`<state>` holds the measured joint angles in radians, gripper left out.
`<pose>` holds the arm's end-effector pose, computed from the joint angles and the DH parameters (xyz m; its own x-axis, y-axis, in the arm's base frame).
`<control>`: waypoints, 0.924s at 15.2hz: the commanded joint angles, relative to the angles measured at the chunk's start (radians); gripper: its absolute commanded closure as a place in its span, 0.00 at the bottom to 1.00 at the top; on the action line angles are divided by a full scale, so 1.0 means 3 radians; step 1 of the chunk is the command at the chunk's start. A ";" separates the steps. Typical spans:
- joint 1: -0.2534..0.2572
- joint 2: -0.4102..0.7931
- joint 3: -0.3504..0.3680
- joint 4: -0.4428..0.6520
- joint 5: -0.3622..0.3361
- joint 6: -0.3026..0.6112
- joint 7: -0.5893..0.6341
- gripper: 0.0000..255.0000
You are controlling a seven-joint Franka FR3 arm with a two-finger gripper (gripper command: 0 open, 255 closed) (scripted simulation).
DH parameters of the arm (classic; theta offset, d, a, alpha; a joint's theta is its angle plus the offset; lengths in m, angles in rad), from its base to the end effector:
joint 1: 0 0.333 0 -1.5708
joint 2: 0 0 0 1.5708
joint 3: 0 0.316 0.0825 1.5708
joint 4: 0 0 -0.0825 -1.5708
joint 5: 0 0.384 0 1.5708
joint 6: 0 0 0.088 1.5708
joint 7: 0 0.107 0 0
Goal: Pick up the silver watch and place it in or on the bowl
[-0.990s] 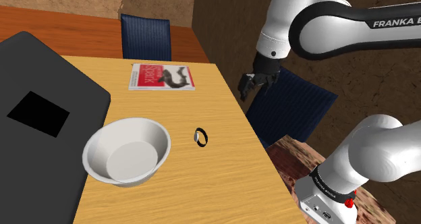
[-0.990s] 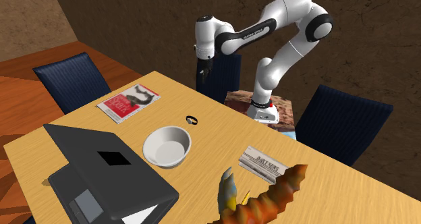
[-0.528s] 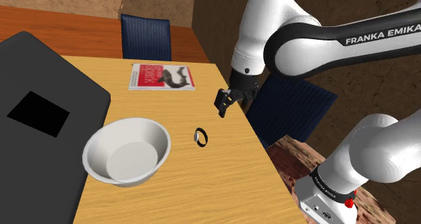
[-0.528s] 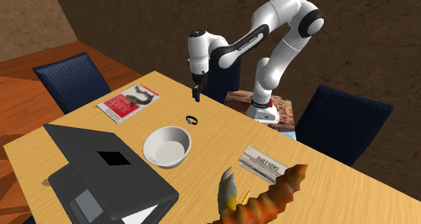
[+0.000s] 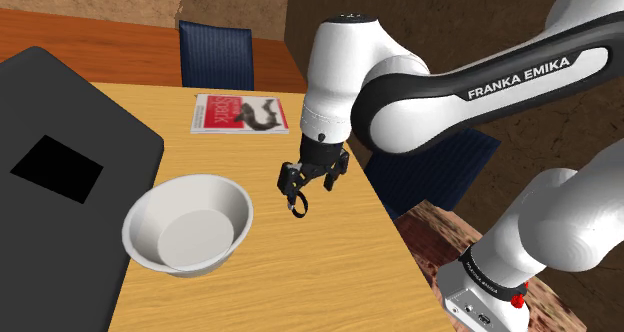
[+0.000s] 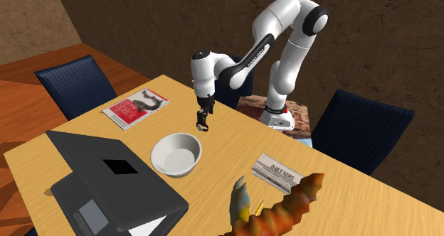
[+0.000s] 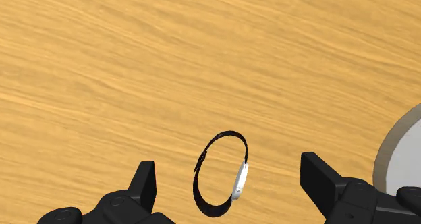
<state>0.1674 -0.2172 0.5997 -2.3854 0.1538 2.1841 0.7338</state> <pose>0.3325 0.3306 0.3879 0.9976 -0.0686 -0.0132 -0.0685 -0.9976 0.0088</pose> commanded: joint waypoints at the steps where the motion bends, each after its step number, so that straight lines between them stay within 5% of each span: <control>1: 0.0005 0.0131 0.0063 0.0026 -0.0041 0.0099 0.0092 0.00; 14: -0.0015 0.0345 0.0116 -0.0112 -0.0160 0.0424 0.0187 0.00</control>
<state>0.1629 -0.1139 0.6346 -2.4190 0.1058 2.3110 0.7900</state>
